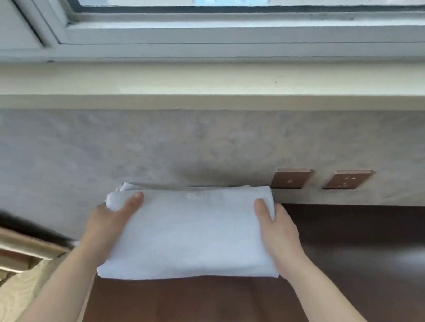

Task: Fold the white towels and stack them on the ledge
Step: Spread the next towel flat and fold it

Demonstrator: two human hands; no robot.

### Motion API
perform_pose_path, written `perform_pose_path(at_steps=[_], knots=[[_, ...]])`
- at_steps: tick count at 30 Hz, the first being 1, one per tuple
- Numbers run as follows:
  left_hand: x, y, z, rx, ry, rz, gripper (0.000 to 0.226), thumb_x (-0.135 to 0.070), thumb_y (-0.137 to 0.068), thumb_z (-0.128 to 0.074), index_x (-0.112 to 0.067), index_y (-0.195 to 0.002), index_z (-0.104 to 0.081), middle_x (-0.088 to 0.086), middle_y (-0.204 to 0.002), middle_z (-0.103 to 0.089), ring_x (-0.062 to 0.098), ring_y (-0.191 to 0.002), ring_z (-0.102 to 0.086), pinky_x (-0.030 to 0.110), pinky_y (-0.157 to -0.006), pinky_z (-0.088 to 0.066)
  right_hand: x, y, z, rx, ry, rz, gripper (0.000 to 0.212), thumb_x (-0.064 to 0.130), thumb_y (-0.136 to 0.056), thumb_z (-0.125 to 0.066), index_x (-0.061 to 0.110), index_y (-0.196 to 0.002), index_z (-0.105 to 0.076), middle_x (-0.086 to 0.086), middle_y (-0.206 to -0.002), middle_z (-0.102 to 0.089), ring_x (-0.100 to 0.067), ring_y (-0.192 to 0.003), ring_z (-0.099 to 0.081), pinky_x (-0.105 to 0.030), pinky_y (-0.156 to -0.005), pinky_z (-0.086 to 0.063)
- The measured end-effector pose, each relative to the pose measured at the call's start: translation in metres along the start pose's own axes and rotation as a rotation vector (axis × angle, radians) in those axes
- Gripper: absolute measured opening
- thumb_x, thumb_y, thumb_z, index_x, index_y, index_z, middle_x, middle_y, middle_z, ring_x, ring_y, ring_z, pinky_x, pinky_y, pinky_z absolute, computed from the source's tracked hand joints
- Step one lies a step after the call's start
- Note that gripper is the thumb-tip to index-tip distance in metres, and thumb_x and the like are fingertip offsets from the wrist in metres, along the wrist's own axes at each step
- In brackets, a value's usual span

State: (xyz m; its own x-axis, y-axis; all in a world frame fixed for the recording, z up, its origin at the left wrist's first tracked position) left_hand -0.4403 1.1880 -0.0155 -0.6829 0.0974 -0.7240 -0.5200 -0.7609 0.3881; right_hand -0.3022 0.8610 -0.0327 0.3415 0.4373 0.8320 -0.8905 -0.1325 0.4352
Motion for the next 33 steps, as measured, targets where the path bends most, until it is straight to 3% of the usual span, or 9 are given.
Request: perform_pose_path(at_steps=[2,5,7,9,13,18,22,25,33], knots=[[0.007,-0.026,0.018,0.006,-0.009,0.021,0.063,-0.085,-0.066,-0.064,-0.025,-0.081,-0.053,-0.007,-0.082,-0.058,0.012,-0.073,-0.056,0.028,-0.056,-0.037,0.014,-0.004,-0.029,0.003,0.013,0.002,0.037,0.063,-0.095,-0.046,0.03,-0.11,-0.056,0.013,-0.105,-0.059,-0.008,-0.097,-0.056,-0.033,-0.083,-0.042],[0.013,-0.063,0.031,-0.003,-0.007,0.048,0.066,-0.079,-0.07,-0.067,-0.019,-0.096,-0.054,-0.007,-0.082,-0.054,0.011,-0.071,-0.052,0.027,-0.054,-0.035,0.03,-0.018,-0.058,-0.025,0.021,0.013,0.033,0.063,-0.094,-0.049,0.032,-0.1,-0.057,0.01,-0.106,-0.061,-0.006,-0.092,-0.056,-0.032,-0.078,-0.042],[0.014,-0.083,0.029,0.018,-0.034,0.038,0.064,-0.076,-0.074,-0.066,-0.019,-0.099,-0.054,-0.007,-0.08,-0.053,0.009,-0.07,-0.051,0.026,-0.054,-0.034,0.035,-0.03,-0.069,-0.041,0.05,0.005,0.046,0.063,-0.094,-0.048,0.024,-0.116,-0.06,0.002,-0.119,-0.062,-0.016,-0.103,-0.059,-0.035,-0.085,-0.044],[0.016,-0.097,0.018,0.056,-0.066,0.015,0.058,-0.074,-0.073,-0.064,-0.02,-0.093,-0.057,-0.006,-0.079,-0.055,0.009,-0.07,-0.053,0.026,-0.055,-0.036,0.033,-0.042,-0.076,-0.057,0.106,-0.024,0.067,0.063,-0.095,-0.046,0.014,-0.141,-0.05,-0.005,-0.139,-0.055,-0.027,-0.124,-0.053,-0.039,-0.1,-0.044],[0.029,-0.113,-0.004,0.036,-0.088,-0.011,0.057,-0.064,-0.083,-0.064,-0.009,-0.099,-0.064,-0.001,-0.074,-0.057,0.011,-0.065,-0.054,0.025,-0.052,-0.036,0.017,-0.054,-0.083,-0.069,0.157,-0.087,0.075,0.062,-0.097,-0.043,0.015,-0.155,-0.032,-0.008,-0.154,-0.042,-0.03,-0.137,-0.043,-0.032,-0.091,-0.035],[0.04,-0.126,-0.014,0.004,-0.166,0.028,0.073,-0.07,-0.084,-0.059,-0.007,-0.12,-0.056,0.005,-0.089,-0.059,0.023,-0.075,-0.056,0.032,-0.053,-0.036,0.014,-0.061,-0.094,-0.104,0.387,-0.092,0.065,0.061,-0.1,-0.032,0.012,-0.141,-0.042,-0.014,-0.131,-0.057,-0.033,-0.112,-0.055,-0.037,-0.081,-0.039],[0.041,-0.131,-0.019,-0.021,-0.239,-0.022,0.078,-0.068,-0.087,-0.056,-0.004,-0.131,-0.048,0.019,-0.12,-0.06,0.039,-0.104,-0.058,0.038,-0.072,-0.04,0.015,-0.069,-0.103,-0.084,0.561,-0.132,0.069,0.06,-0.102,-0.022,0.004,-0.138,-0.04,-0.017,-0.127,-0.059,-0.034,-0.106,-0.058,-0.038,-0.078,-0.04],[0.041,-0.13,-0.021,-0.035,-0.276,-0.056,0.078,-0.067,-0.089,-0.053,-0.001,-0.131,-0.046,0.023,-0.125,-0.058,0.042,-0.111,-0.057,0.041,-0.078,-0.041,0.012,-0.073,-0.108,-0.081,0.606,-0.159,0.069,0.06,-0.102,-0.018,0.003,-0.133,-0.04,-0.015,-0.121,-0.061,-0.03,-0.094,-0.057,-0.038,-0.074,-0.04],[0.041,-0.121,-0.031,-0.072,-0.413,-0.096,0.084,-0.068,-0.091,-0.032,0.005,-0.132,-0.04,0.025,-0.125,-0.057,0.042,-0.115,-0.057,0.048,-0.088,-0.045,0.006,-0.074,-0.115,-0.157,0.815,-0.112,0.069,0.059,-0.101,-0.007,0.008,-0.13,-0.044,-0.014,-0.117,-0.065,-0.033,-0.107,-0.06,-0.042,-0.08,-0.041]])
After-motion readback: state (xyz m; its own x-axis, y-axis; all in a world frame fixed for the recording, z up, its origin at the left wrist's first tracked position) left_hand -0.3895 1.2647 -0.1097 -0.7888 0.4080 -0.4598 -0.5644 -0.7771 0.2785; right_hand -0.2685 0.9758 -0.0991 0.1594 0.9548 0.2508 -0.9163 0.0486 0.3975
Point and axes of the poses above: each hand's wrist, its own y-axis away from the middle knuckle, its own z-axis out of the back of the hand, x = y × z, the point moved 4 cm from there along -y, towards the middle knuckle
